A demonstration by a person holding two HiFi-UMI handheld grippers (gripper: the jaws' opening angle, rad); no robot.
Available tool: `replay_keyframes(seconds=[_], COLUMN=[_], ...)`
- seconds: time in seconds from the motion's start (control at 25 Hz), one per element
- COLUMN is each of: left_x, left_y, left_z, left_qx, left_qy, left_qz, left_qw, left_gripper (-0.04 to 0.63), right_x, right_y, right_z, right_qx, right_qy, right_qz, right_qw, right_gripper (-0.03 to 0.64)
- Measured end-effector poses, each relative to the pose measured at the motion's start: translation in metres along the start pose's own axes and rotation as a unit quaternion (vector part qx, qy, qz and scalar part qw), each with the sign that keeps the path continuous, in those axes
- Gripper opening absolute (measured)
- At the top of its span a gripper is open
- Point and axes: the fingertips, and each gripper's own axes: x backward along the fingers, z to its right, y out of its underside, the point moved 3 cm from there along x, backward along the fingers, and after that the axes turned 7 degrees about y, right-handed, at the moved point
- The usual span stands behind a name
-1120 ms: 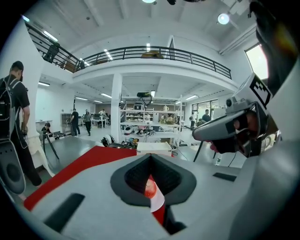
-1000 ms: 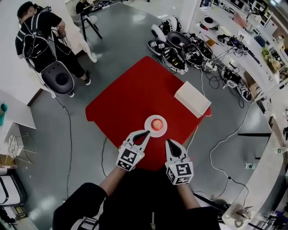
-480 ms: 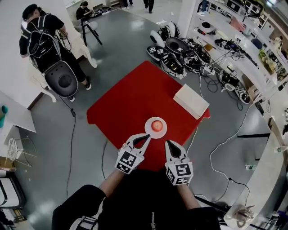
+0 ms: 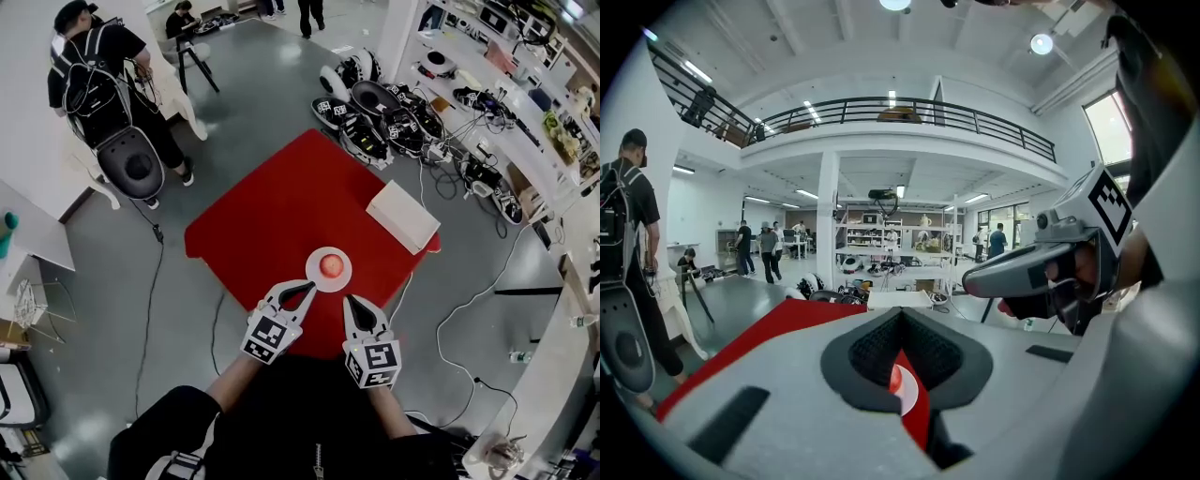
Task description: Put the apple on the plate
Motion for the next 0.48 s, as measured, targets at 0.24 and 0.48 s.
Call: replay_keyframes(seconds=[0.24, 0.48], left_x=[0.0040, 0.0062], left_y=[0.0058, 0.0104], left_z=[-0.0009, -0.0013], left_qx=[0.006, 0.009], left_qy=[-0.006, -0.008], left_qz=[-0.005, -0.008], left_qw=[0.9999, 0.9999], left_gripper=[0.006, 0.006], right_x=[-0.0015, -0.0009], right_y=[0.0001, 0.0022], right_z=[-0.0042, -0.0073], right_qx=[0.005, 0.008], right_qy=[-0.008, -0.009], right_qz=[-0.001, -0.004], right_qw=[1.000, 1.000], right_gripper=[0.009, 0.009])
